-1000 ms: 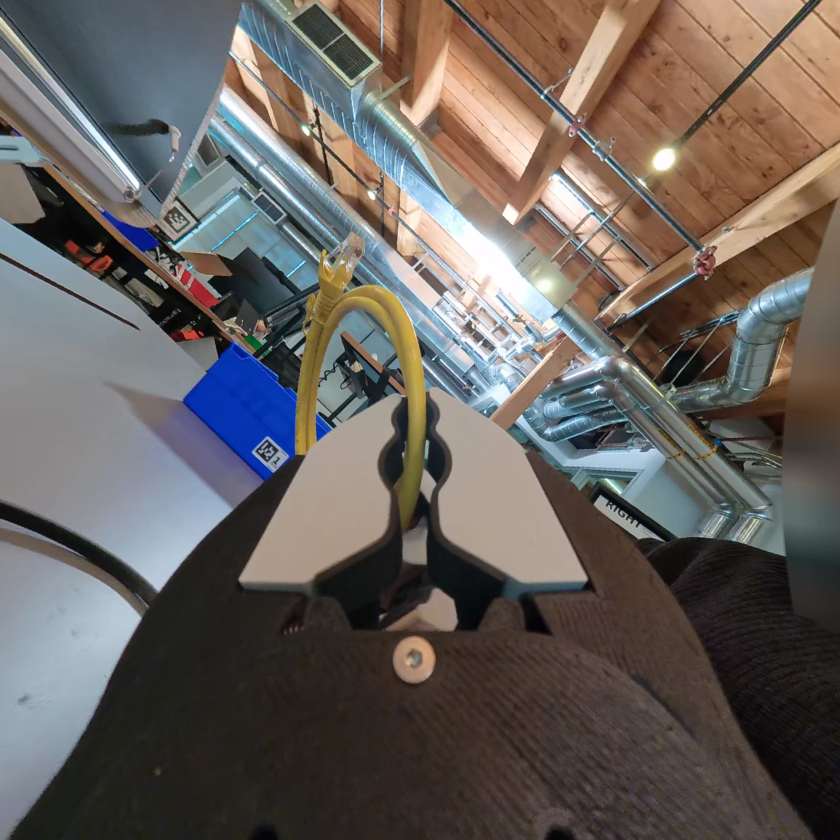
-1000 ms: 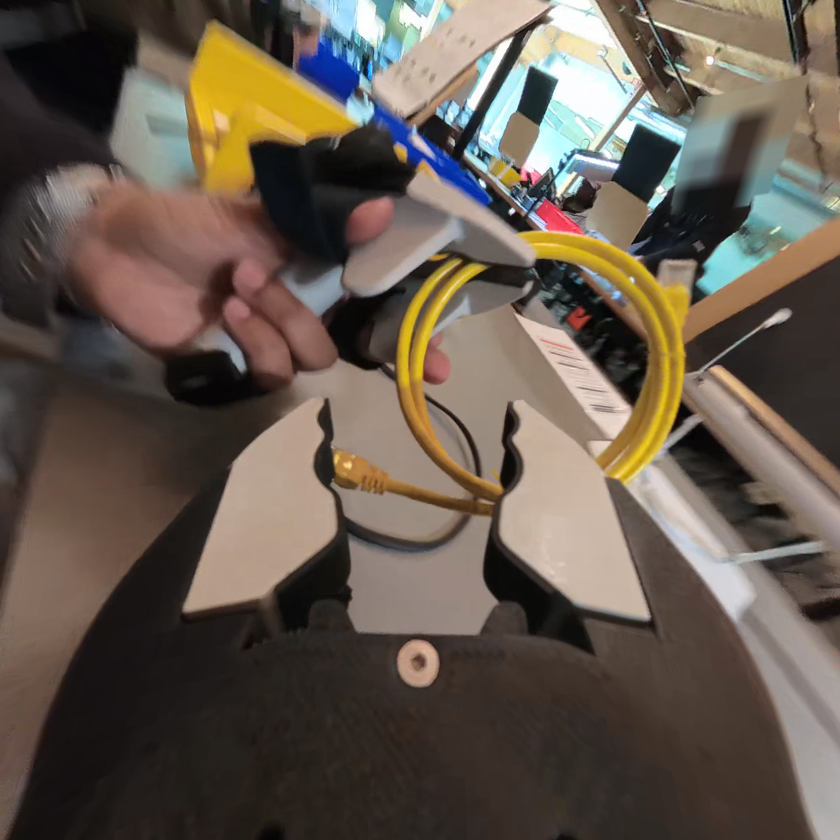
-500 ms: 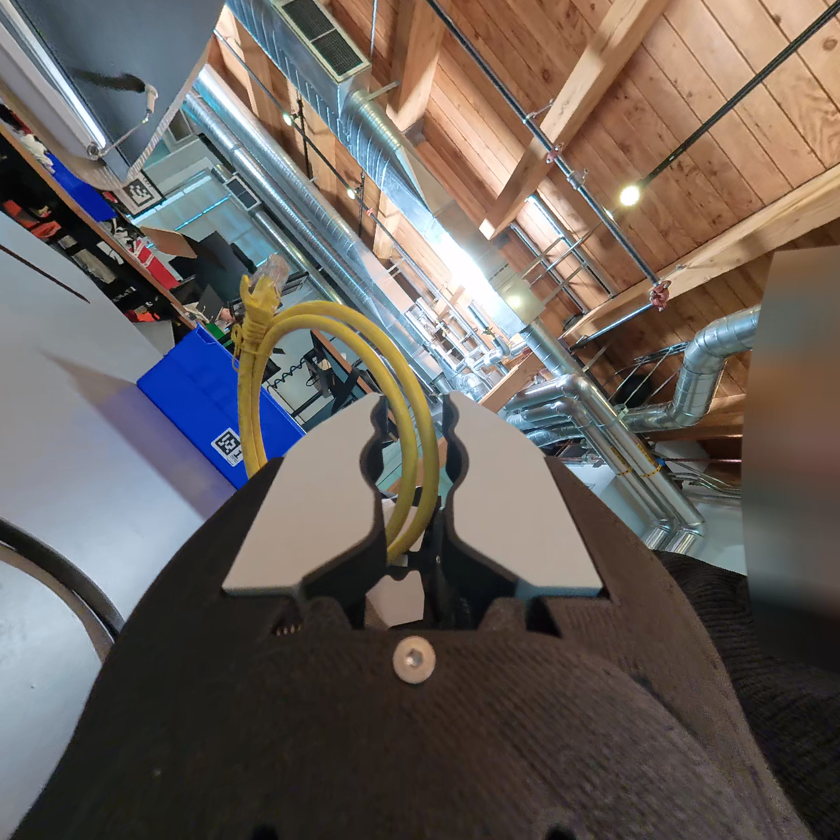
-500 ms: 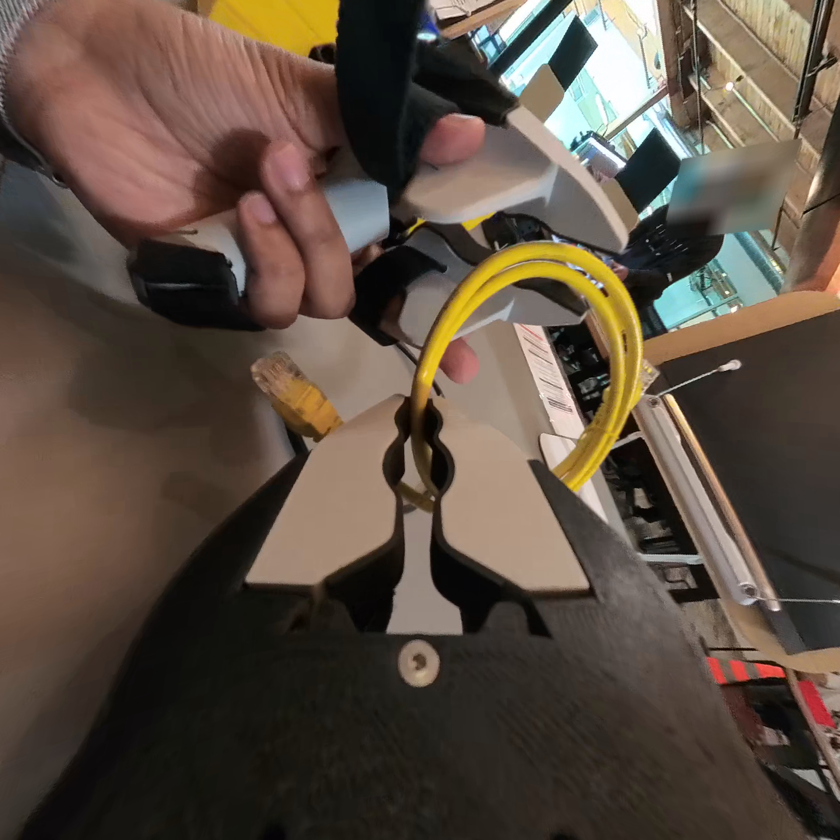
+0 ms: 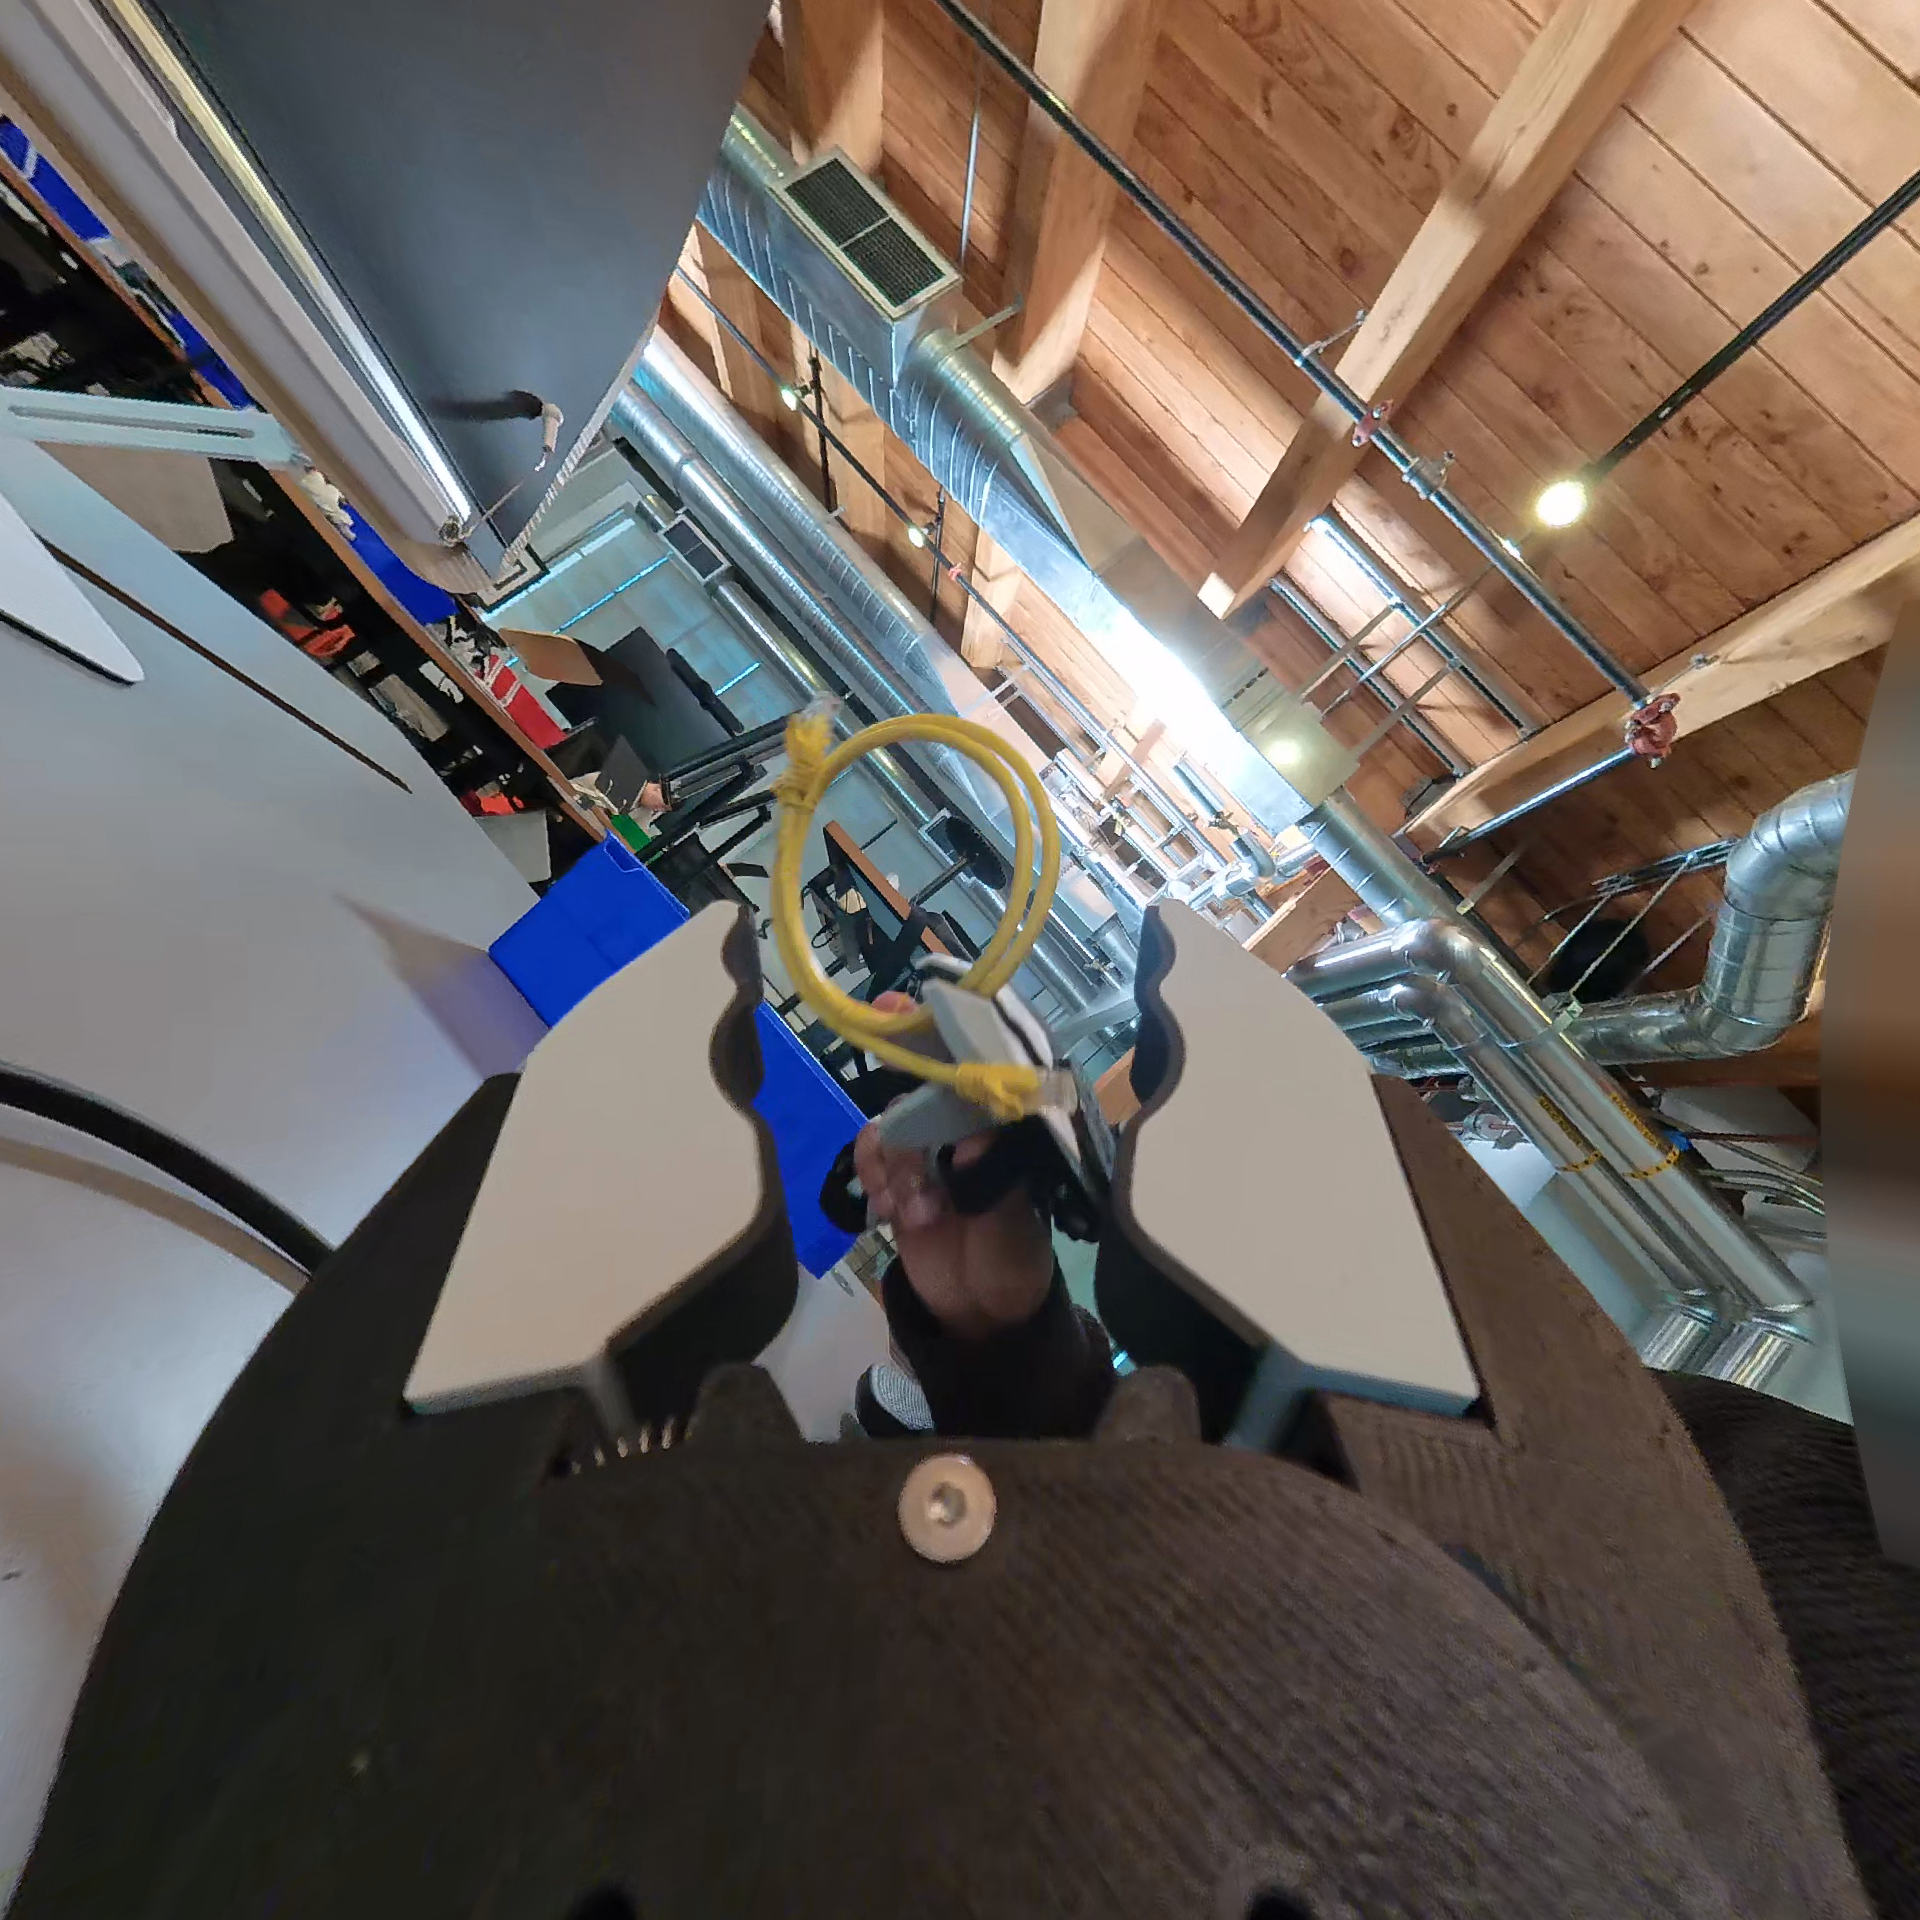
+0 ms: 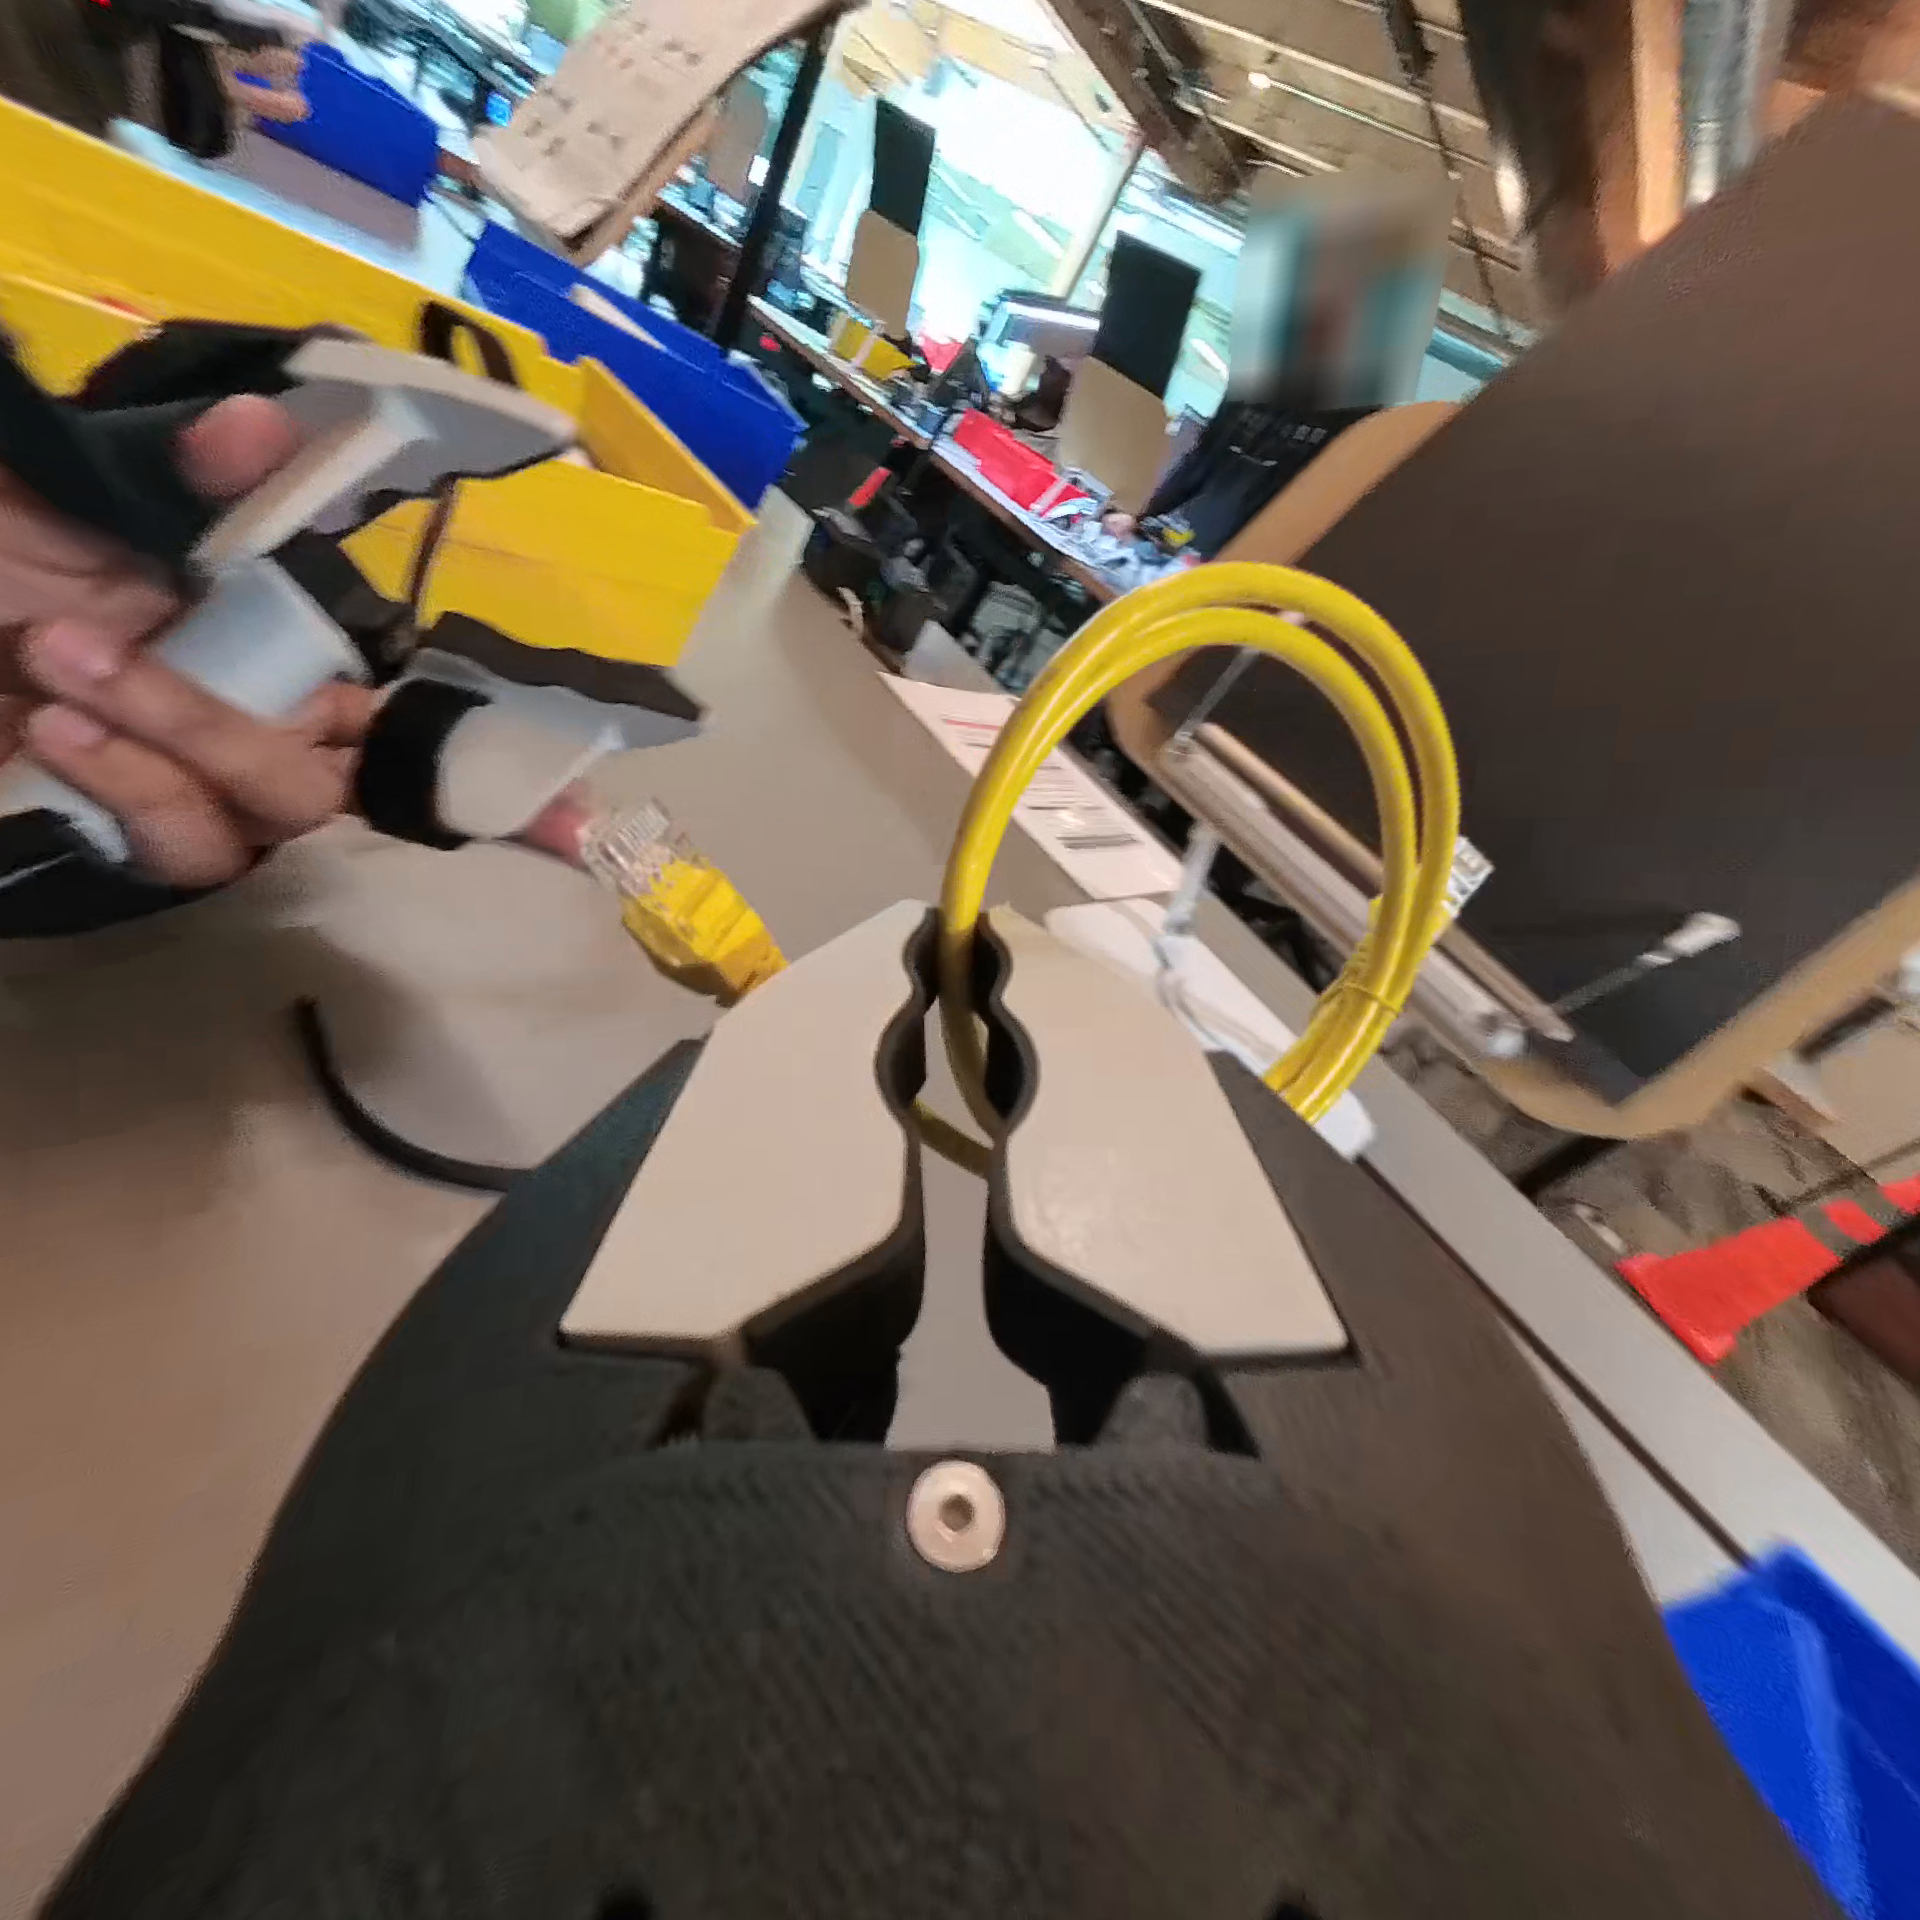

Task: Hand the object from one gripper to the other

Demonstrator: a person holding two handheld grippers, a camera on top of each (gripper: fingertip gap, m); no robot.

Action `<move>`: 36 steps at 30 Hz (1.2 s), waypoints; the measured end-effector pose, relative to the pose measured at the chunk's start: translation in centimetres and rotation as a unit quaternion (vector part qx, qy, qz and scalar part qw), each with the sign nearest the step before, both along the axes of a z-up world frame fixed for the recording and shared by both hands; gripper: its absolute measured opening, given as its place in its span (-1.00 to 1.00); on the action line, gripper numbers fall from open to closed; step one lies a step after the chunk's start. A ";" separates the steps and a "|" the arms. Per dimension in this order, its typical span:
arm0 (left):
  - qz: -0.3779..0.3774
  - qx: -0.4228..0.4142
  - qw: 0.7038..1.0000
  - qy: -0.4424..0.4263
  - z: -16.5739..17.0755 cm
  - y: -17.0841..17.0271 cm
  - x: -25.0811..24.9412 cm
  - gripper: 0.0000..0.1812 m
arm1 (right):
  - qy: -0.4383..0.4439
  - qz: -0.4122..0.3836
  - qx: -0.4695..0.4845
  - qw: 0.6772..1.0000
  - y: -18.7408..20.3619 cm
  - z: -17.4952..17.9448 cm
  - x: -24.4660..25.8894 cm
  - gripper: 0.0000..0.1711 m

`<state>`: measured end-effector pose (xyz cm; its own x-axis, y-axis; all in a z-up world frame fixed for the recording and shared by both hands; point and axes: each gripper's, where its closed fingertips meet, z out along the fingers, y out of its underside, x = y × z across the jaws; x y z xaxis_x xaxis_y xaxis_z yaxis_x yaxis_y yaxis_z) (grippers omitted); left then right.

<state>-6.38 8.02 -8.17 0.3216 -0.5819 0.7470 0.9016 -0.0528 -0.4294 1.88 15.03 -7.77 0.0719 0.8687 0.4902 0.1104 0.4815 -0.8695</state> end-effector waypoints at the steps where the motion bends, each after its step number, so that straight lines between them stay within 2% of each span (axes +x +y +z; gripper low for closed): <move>1: -0.002 -0.001 1.000 -0.002 -0.1 0.0 0.1 -0.22 | 0.002 -0.019 0.007 1.000 1.2 0.9 0.8 -0.93; 5: -0.009 -0.007 1.000 -0.006 -0.3 0.3 0.2 -0.21 | -0.031 -0.119 0.030 0.992 7.4 3.6 5.0 -0.93; 9: -0.012 -0.010 1.000 -0.011 -0.5 0.4 0.3 -0.21 | -0.037 -0.221 -0.022 0.974 13.8 4.7 10.2 -0.93; 12: -0.015 -0.011 1.000 -0.011 -0.5 0.5 0.4 -0.23 | -0.051 -0.284 -0.071 0.955 17.9 3.3 13.6 -0.93; 15: -0.015 -0.012 1.000 -0.011 -0.6 0.6 0.5 -0.24 | -0.091 -0.343 -0.114 0.928 21.4 0.3 16.6 -0.92; 18: -0.015 -0.013 1.000 -0.012 -0.7 0.6 0.5 -0.24 | -0.124 -0.382 -0.144 0.905 23.6 -2.5 18.9 -0.93; 24: -0.011 -0.015 1.000 -0.015 -0.7 0.6 0.2 -0.25 | -0.176 -0.412 -0.190 0.874 24.9 -6.3 20.3 -0.86; 26: -0.009 -0.015 1.000 -0.014 -0.7 0.6 0.2 -0.25 | -0.184 -0.418 -0.178 0.872 25.0 -6.4 20.2 -0.65; 27: -0.009 -0.015 1.000 -0.014 -0.7 0.6 0.1 -0.25 | -0.181 -0.420 -0.169 0.873 25.0 -6.1 20.1 -0.62; 29: -0.006 -0.015 1.000 -0.013 -0.7 0.6 0.0 -0.26 | -0.159 -0.430 -0.147 0.876 24.9 -4.6 20.0 -0.72; 32: 0.003 -0.018 1.000 -0.001 -0.7 0.6 -0.1 -0.26 | -0.129 -0.421 -0.089 0.894 23.3 -1.2 18.5 -0.75; 36: 0.055 -0.033 0.997 0.046 -0.7 0.4 -1.6 -0.26 | -0.099 -0.321 -0.067 0.939 17.4 1.5 12.7 -0.74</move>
